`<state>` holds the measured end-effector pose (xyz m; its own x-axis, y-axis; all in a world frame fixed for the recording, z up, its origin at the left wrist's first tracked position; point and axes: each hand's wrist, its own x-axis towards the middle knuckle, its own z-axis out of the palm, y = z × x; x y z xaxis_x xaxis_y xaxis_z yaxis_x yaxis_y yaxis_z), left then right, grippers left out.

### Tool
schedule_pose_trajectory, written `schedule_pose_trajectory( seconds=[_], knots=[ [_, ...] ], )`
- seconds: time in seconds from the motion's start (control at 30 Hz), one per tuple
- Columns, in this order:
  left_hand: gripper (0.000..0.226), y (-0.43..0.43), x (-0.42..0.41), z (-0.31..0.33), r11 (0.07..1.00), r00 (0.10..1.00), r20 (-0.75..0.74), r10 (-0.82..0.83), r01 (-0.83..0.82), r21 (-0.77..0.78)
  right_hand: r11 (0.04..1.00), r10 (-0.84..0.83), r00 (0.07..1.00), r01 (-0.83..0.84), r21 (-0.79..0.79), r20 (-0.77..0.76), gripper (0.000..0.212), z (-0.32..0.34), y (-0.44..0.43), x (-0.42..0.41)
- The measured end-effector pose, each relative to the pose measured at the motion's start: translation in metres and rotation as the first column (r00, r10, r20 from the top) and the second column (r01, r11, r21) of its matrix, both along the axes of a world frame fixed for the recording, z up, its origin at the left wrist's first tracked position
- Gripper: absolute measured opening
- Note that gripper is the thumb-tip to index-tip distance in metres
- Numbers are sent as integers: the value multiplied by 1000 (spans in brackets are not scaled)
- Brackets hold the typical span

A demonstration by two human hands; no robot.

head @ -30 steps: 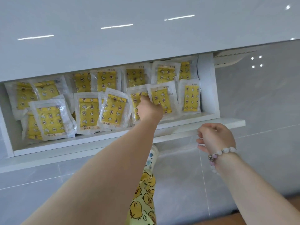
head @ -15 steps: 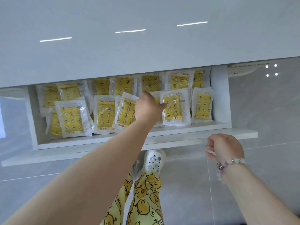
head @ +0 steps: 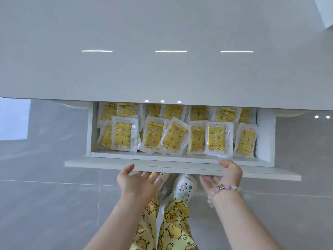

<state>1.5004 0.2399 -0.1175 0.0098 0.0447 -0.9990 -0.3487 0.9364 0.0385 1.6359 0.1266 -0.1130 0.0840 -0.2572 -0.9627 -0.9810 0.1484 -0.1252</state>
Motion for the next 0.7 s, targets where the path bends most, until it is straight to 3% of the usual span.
schedule_pose_trajectory(
  seconds=[0.07, 0.2, 0.37, 0.7],
  knots=[
    [72, 7, 2, 0, 1000, 998, 60, -3, 3, 2, 999, -46, 999, 46, -4, -16, 39, 0, 3, 15],
    [73, 10, 8, 0, 999, 997, 73, -18, 16, 31, 1000, -13, 1000, 12, -14, -11, 42, 2, 10, 30],
    [69, 27, 21, -5, 998, 996, 86, 9, -14, 65, 998, -12, 1000, 11, 65, 22, 40, 7, 22, 37],
    [60, 57, 55, -10, 990, 981, 188, 55, -79, 120, 955, -31, 986, -19, 297, 162, 69, 14, 36, 64]
  ],
)
